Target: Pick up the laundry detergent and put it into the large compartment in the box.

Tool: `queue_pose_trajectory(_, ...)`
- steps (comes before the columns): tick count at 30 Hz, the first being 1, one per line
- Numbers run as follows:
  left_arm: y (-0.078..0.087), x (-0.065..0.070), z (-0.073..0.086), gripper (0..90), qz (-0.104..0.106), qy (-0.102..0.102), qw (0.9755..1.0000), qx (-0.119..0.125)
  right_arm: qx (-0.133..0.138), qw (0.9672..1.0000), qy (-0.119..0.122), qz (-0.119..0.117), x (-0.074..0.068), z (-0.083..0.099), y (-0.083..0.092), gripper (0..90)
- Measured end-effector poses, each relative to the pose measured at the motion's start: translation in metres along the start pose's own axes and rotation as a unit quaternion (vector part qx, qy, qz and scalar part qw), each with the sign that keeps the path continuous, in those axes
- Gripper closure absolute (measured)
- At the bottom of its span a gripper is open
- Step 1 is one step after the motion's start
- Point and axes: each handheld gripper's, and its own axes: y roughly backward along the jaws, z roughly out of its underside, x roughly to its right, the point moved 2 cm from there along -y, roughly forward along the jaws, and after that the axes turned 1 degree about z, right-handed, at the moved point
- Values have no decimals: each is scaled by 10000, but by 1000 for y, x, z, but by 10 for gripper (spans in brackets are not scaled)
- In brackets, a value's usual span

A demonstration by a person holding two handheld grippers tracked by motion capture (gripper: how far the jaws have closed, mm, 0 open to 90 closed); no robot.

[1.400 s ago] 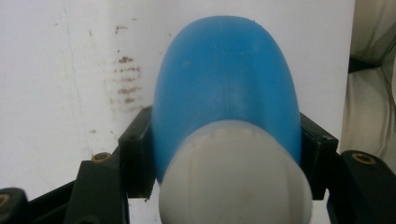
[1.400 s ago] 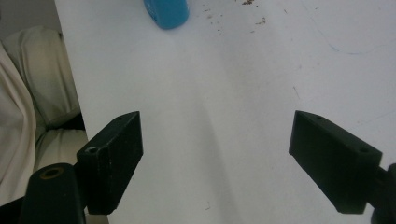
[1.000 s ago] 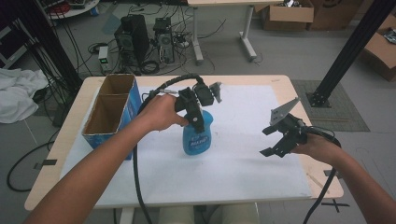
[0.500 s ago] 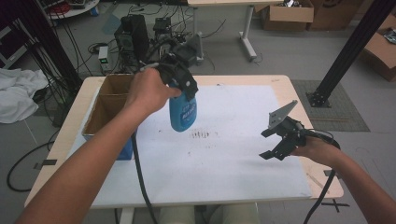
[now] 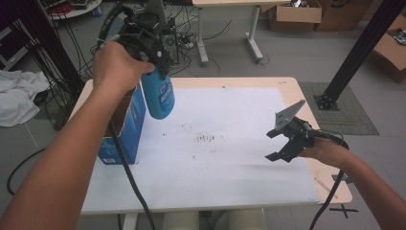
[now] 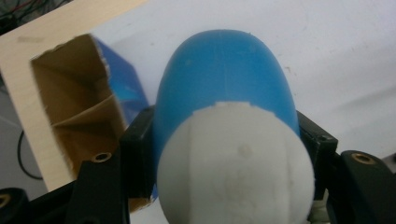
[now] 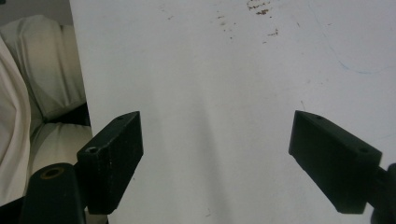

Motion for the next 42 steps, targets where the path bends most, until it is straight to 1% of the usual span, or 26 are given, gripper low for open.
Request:
queue_pose_trajectory(3, 8, -12, 2, 382, -174, 243, 9995, -130, -44, 10000, 32, -26, -2, -2, -1, 177)
queue_pose_trajectory(5, 13, -19, 4, 382, -258, 381, 9988, -149, -46, 10000, 62, -40, -3, -3, -1, 178)
queue_pose_trajectory(8, 20, -28, 7, 382, -421, 604, 9973, -34, -27, 9999, 104, -43, -5, -7, -1, 177)
queue_pose_trajectory(9, 22, -32, 9, 382, -447, 660, 9968, -41, -4, 9999, 106, -42, -5, -8, -1, 177)
queue_pose_trajectory(10, 24, -36, 10, 382, -454, 794, 9958, -9, 12, 9999, 110, -43, -6, -9, -1, 177)
queue_pose_trajectory(12, 27, -42, 13, 382, -459, 926, 9946, 21, 35, 9999, 157, -53, -7, -12, -1, 177)
queue_pose_trajectory(14, 29, -49, 15, 382, -489, 1099, 9927, 34, 11, 9998, 198, -62, -9, -13, -2, 177)
queue_pose_trajectory(16, 29, -55, 16, 382, -549, 1209, 9911, 35, -5, 9997, 218, -59, -9, -13, -1, 177)
queue_pose_trajectory(19, 29, -62, 17, 382, -665, 1322, 9890, 9, 29, 9998, 204, -50, -7, -11, 0, 177)
queue_pose_trajectory(21, 28, -67, 19, 382, -729, 1380, 9877, -4, 20, 9998, 183, -43, -7, -10, 1, 177)
queue_pose_trajectory(24, 25, -76, 21, 382, -791, 1501, 9855, 41, 13, 9998, 169, -46, -6, -8, 1, 176)
queue_pose_trajectory(27, 22, -83, 23, 382, -881, 1575, 9835, 94, -30, 9998, 174, -32, -5, -8, 3, 177)
queue_pose_trajectory(29, 19, -88, 25, 382, -927, 1561, 9834, 53, 11, 9999, 154, -15, -4, -9, 6, 176)
queue_pose_trajectory(31, 14, -91, 27, 382, -981, 1587, 9824, 78, 41, 9999, 141, 2, -3, -9, 7, 176)
queue_pose_trajectory(33, 9, -95, 29, 382, -1018, 1583, 9821, 58, 45, 9999, 110, 10, -2, -8, 8, 176)
queue_pose_trajectory(34, 5, -97, 30, 383, -1072, 1595, 9813, 109, 39, 9999, 98, 7, -1, -8, 7, 176)
queue_pose_trajectory(37, -5, -102, 34, 383, -1154, 1540, 9813, 75, 17, 10000, 91, 1, -1, -7, 6, 176)
queue_pose_trajectory(38, -9, -103, 35, 382, -1176, 1548, 9809, 102, 11, 10000, 93, 12, -1, -7, 6, 176)
queue_pose_trajectory(39, -14, -105, 37, 383, -1171, 1559, 9808, 92, 13, 10000, 82, 11, -1, -7, 6, 176)
queue_pose_trajectory(42, -28, -110, 43, 382, -1083, 1567, 9817, 10, 8, 10000, 40, 22, 1, -6, 6, 176)
